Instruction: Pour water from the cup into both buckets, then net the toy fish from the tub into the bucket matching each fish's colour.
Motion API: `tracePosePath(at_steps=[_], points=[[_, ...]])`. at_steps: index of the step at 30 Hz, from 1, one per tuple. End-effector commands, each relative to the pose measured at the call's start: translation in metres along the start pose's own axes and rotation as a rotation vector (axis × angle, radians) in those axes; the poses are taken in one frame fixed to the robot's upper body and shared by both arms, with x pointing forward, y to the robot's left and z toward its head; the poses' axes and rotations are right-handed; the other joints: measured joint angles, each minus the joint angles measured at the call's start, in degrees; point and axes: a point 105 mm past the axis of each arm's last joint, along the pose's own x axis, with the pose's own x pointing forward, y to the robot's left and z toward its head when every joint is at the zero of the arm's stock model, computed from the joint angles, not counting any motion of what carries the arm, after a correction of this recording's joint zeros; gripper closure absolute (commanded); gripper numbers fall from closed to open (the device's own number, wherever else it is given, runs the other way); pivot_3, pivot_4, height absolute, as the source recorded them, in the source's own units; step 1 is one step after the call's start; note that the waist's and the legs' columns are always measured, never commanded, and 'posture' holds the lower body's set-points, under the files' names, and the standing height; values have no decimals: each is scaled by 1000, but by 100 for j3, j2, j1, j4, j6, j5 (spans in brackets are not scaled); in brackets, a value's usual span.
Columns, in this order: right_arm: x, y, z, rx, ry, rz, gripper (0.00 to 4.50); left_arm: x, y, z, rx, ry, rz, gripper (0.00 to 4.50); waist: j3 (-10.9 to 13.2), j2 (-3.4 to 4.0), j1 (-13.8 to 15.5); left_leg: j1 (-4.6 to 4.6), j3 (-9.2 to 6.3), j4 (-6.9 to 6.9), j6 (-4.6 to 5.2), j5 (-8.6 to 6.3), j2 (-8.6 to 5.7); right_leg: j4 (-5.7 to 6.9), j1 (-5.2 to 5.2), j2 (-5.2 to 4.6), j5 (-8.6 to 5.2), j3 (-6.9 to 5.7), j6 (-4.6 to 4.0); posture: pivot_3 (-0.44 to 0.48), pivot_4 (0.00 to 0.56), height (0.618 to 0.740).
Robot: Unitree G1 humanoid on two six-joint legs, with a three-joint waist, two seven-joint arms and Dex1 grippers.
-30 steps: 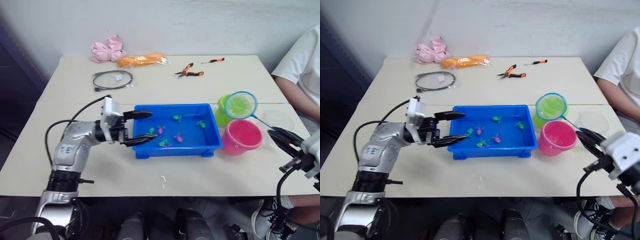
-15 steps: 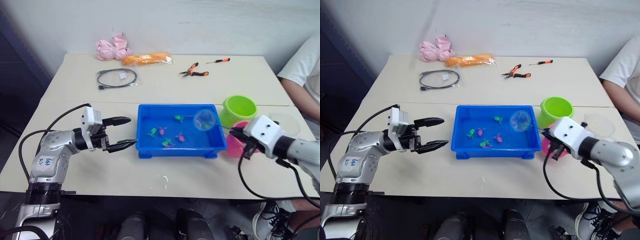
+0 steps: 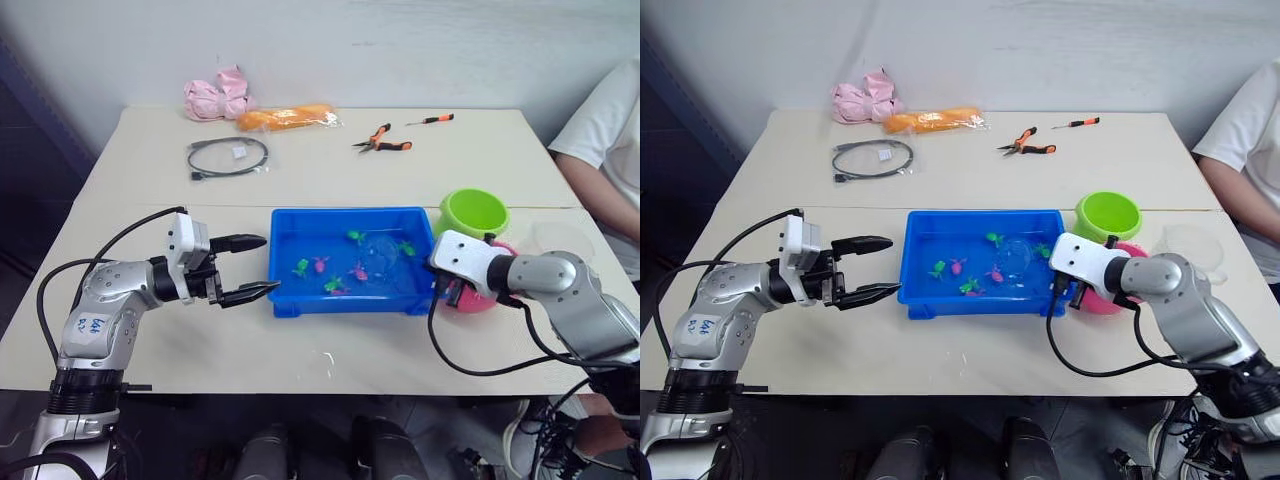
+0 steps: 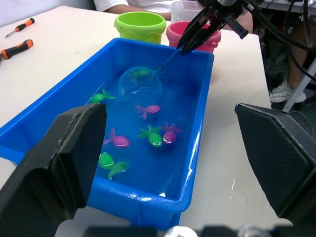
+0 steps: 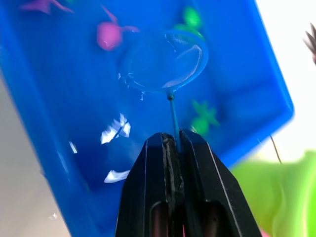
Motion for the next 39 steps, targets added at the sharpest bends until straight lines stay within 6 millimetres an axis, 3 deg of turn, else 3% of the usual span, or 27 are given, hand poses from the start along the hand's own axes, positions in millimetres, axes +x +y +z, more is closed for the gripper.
tracePosePath(at_steps=[1,12,17,24,28,30,34,39], points=[[-2,-4,9,51,-27,11,4500,1,-2,9,32,-28,-9,44,0,0,4,0,0,0,0,0,0,1,0,0,0,0,0,0,150,740],[-20,-15,18,511,-183,34,4500,2,-1,9,30,-39,-3,44,0,0,6,-3,-5,0,0,-1,0,3,1,-3,0,-2,0,0,150,740],[-46,-24,9,613,-236,-31,4500,6,-2,11,27,-61,-26,44,0,0,24,-3,-6,-3,-1,-2,0,1,1,-4,0,-4,0,0,150,740],[-94,-18,-7,659,-286,-141,4500,26,-4,26,14,-139,-103,44,0,0,104,-10,-8,-3,1,-4,-1,2,2,-1,2,-8,3,0,150,740],[-133,-8,-31,690,-290,-270,4500,50,-11,41,-38,-204,-183,44,0,0,162,-11,-8,-4,2,-3,-1,1,4,5,3,-7,5,0,150,740],[-144,-7,-41,697,-267,-327,4500,57,-13,44,-40,-211,-209,44,0,0,164,-9,-8,-4,3,-3,-2,0,7,7,4,-7,6,0,150,740],[-165,-4,-68,672,-173,-476,4500,70,-19,48,-41,-224,-263,44,0,0,151,-6,-3,-4,8,-1,-7,-7,9,9,6,-1,11,0,150,740],[-174,1,-89,579,-67,-579,4500,78,-22,48,-45,-227,-296,44,0,0,137,3,6,-5,5,-1,-5,-10,8,20,6,10,11,0,150,740]])
